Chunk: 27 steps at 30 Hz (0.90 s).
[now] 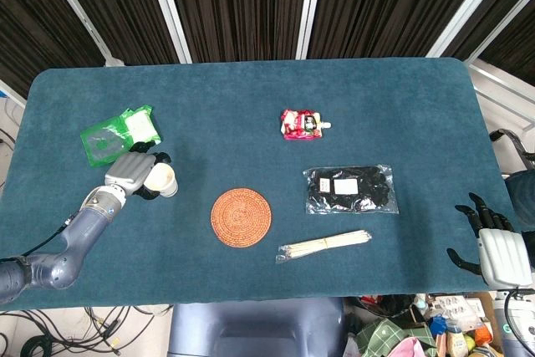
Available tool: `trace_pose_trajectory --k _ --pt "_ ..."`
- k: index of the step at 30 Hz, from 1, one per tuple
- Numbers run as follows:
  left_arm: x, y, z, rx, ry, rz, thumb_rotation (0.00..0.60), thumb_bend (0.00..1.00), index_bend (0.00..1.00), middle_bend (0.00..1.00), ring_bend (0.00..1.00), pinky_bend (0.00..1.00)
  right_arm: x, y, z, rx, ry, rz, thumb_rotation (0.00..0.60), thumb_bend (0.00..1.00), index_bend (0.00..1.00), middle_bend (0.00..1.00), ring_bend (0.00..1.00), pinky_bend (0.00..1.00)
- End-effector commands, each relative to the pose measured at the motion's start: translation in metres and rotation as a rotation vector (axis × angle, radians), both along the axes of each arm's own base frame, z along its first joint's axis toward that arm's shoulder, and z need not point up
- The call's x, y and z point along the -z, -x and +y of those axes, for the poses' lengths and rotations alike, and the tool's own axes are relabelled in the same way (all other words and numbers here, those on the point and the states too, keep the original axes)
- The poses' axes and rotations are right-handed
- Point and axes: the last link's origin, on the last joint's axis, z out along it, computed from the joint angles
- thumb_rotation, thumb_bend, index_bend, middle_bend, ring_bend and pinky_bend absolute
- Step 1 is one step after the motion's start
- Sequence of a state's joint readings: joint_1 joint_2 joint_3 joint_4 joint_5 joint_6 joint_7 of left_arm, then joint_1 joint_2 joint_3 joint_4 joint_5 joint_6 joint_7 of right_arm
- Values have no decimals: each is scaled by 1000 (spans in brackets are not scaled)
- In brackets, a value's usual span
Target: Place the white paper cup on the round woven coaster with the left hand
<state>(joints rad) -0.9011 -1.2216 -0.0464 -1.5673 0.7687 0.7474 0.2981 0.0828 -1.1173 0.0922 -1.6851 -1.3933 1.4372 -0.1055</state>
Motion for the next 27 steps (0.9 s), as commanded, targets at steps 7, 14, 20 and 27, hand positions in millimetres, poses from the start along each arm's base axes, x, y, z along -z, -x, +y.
trace_pose_trajectory --k 7,14,20,27 --pt "2 2 -4 12 3 -6 600 312 265 333 0 0 0 0 1 -6 2 1 600 132 222 53 186 192" --pt "3 2 -3 22 -1 -28 600 311 266 333 0 0 0 0 0 -7 2 1 600 132 222 53 186 192" --pt "4 3 -2 31 5 -25 600 311 266 333 0 0 0 0 0 -3 2 3 600 133 222 53 186 192" --pt "3 5 -2 28 9 -23 600 311 266 333 0 0 1 0 0 -5 0 3 600 133 222 53 186 192"
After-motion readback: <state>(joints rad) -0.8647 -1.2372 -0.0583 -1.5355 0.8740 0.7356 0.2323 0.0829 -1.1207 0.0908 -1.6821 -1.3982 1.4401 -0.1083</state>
